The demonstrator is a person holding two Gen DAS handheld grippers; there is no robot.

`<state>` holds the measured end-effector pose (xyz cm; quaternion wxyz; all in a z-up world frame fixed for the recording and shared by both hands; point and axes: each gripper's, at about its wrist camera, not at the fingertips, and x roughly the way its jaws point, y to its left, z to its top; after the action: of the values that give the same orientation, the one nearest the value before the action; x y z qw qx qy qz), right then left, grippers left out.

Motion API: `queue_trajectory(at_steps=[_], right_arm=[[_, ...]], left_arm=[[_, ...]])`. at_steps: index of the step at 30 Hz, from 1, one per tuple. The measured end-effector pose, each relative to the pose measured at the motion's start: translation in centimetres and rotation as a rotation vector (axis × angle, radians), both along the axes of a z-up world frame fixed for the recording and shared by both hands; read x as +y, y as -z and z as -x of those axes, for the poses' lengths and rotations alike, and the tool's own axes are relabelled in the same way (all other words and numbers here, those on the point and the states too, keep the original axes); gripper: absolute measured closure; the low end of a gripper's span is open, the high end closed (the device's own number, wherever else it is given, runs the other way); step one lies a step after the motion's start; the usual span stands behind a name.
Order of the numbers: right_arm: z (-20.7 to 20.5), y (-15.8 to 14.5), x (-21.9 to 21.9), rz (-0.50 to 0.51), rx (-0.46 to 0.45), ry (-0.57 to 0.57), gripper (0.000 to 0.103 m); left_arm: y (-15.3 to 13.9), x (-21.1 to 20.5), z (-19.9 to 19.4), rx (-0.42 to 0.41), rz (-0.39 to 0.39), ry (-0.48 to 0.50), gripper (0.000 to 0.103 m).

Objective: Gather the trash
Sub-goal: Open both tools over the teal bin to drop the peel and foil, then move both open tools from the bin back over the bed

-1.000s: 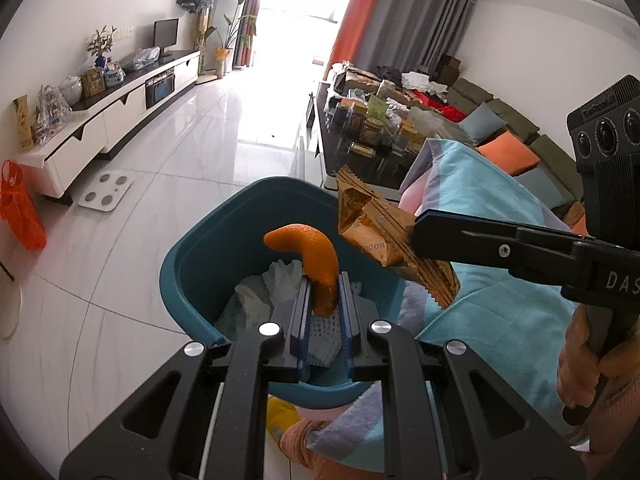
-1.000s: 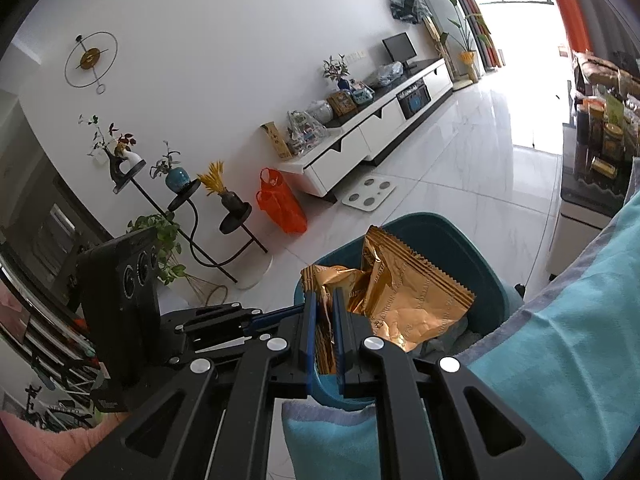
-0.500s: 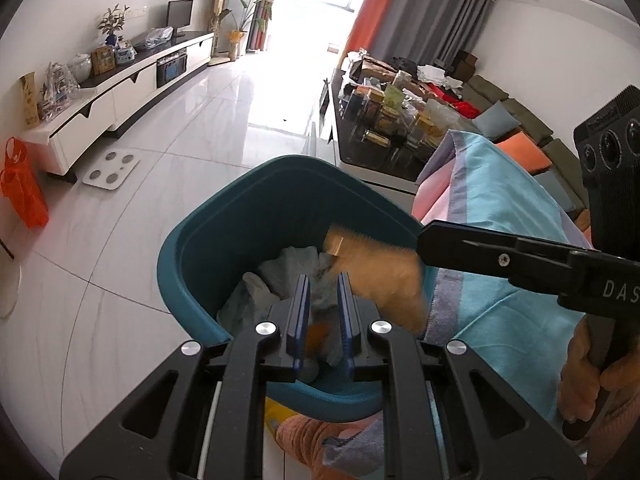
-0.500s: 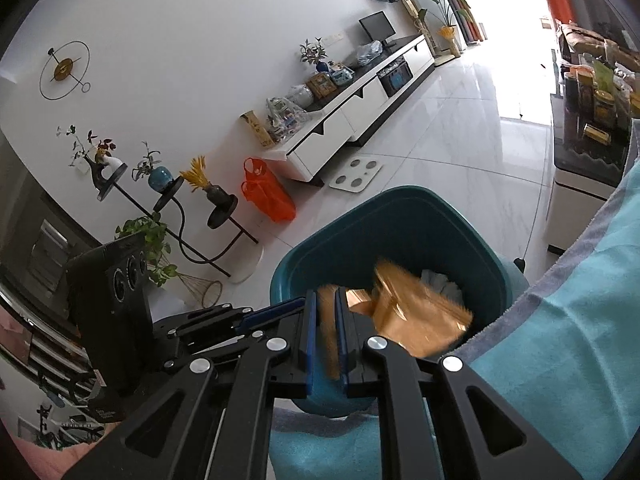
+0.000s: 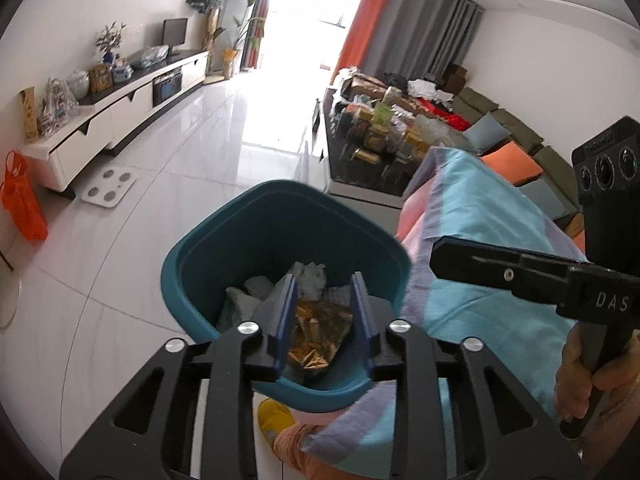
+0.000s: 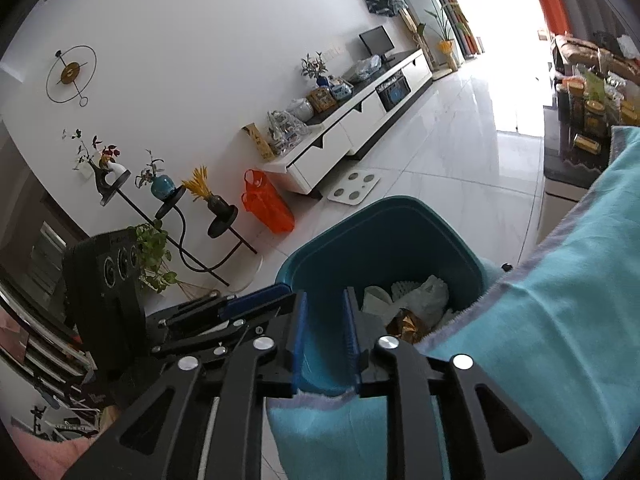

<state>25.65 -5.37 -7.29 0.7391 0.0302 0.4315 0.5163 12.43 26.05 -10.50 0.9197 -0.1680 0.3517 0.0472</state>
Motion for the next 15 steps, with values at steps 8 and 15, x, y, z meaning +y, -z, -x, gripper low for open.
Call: queue_trajectory(at_steps=[8, 15], right_arm=[[2.1, -2.2, -6.1, -0.026, -0.104, 0.070, 0.072], [3.1, -3.0, -13.6, -0.032, -0.159, 0.206, 0.070]], left_arm=[[-2.5, -4.6, 0.9, -0.107, -0.025, 0.116, 0.043], [-3.4, -11.2, 0.6, -0.159, -0.033, 0.270, 0.026]])
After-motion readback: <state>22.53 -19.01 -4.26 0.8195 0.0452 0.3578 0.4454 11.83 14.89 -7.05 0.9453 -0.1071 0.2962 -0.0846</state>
